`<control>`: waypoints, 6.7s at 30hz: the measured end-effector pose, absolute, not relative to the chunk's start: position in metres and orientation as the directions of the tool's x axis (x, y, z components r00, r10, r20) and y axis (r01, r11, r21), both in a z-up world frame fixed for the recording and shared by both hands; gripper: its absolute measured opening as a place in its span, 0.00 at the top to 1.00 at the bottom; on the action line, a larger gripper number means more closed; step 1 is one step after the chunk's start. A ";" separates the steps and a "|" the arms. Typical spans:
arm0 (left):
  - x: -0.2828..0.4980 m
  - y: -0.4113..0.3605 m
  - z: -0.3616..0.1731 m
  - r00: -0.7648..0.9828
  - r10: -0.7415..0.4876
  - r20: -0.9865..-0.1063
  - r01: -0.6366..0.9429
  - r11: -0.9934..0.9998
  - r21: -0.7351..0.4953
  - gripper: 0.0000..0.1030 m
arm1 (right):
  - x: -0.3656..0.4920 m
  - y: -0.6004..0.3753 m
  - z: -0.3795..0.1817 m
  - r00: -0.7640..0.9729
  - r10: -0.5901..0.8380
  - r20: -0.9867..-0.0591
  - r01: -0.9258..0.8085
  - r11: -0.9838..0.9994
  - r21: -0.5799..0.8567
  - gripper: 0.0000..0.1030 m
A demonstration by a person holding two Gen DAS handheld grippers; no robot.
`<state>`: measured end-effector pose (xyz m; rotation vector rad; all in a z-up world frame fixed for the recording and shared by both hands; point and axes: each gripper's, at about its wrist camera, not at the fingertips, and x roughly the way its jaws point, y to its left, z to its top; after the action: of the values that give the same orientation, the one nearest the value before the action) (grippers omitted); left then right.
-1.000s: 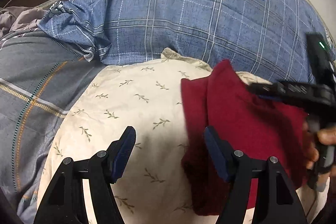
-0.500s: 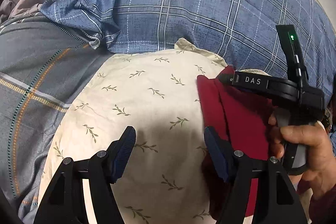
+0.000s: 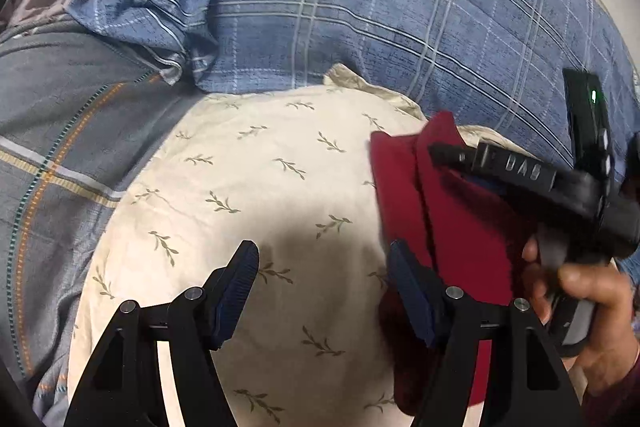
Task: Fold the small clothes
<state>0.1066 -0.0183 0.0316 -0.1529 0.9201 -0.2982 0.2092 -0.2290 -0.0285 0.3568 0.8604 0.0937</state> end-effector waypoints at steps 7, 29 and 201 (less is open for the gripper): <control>0.112 -0.013 0.030 0.523 -0.370 -0.768 0.206 0.929 -0.308 0.33 | 0.219 -0.192 -0.012 0.568 0.230 -0.790 -0.015 0.963 0.269 0.24; 0.112 -0.014 0.026 0.519 -0.345 -0.782 0.160 0.938 -0.307 0.30 | 0.204 -0.234 -0.039 0.706 0.327 -0.628 -0.021 0.897 0.442 0.17; -0.013 -0.216 0.094 0.455 -0.466 -0.759 0.557 0.814 -0.165 0.41 | -0.078 -0.426 0.020 0.769 0.070 -0.635 0.238 0.891 0.386 0.64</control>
<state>-0.0131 -0.2158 0.0939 0.1127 0.8983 -0.6325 -0.0783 -0.4263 0.0200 0.4709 0.6937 -0.0946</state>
